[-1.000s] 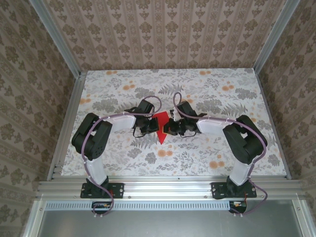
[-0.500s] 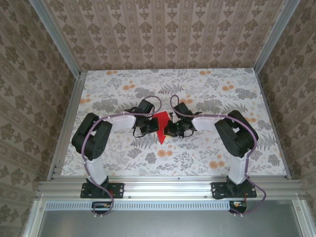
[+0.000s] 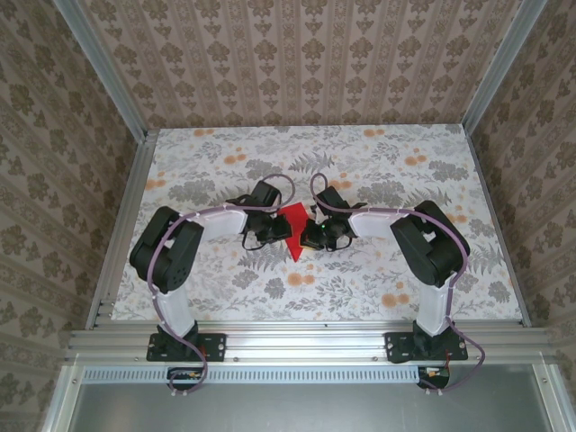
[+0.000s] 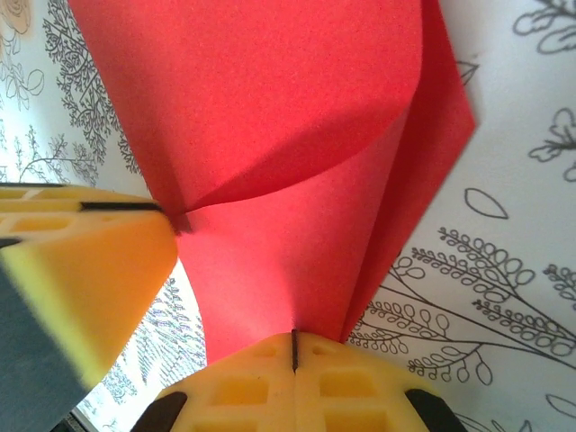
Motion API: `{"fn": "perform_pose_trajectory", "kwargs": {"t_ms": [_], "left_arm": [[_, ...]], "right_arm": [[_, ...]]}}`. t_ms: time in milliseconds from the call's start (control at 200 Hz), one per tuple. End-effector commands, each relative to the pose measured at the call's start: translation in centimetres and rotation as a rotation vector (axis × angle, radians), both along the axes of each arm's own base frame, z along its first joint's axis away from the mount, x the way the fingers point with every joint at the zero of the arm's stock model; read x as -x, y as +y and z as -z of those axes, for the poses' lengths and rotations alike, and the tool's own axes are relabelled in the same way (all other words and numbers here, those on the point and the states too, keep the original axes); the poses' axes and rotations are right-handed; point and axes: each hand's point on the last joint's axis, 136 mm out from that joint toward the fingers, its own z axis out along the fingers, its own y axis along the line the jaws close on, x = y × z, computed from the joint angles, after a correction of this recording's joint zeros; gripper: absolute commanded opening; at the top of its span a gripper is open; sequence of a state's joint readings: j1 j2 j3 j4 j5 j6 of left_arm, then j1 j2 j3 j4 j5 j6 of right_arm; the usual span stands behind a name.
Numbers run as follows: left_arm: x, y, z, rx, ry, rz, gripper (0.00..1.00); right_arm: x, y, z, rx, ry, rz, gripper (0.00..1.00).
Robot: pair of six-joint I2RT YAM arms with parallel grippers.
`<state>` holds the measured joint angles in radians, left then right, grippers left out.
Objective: Fold a paper plane with a square sheet of paper (pick it up from the middle)
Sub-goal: Third fold the triangle at the center of the table.
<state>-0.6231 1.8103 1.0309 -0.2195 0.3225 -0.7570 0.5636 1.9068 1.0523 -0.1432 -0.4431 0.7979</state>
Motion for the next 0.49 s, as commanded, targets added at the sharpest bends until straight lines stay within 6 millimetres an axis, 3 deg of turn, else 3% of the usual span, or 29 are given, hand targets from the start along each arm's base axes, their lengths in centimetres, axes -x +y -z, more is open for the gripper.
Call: {"fn": "perform_pose_trajectory", "kwargs": {"t_ms": [0,230,360,490], "left_arm": [[0.0,-1.5,-3.9,0.143,-0.062,-0.002,0.22],[3.0,-2.5,-3.3,0.271,-0.002,-0.014,0.17],[4.4,-3.4,-2.2,0.253,0.034,0.008,0.08],[5.1,-2.9,-0.6,0.208,0.063,-0.009,0.04]], "right_arm": [[0.8,-1.5,2.4,0.083,0.078,0.068,0.03],[0.9,-1.4,2.5,0.06,0.103,0.124,0.02],[0.9,-1.5,2.8,0.058,0.117,0.147,0.02],[0.9,-1.7,3.1,0.055,0.132,0.164,0.01]]}}
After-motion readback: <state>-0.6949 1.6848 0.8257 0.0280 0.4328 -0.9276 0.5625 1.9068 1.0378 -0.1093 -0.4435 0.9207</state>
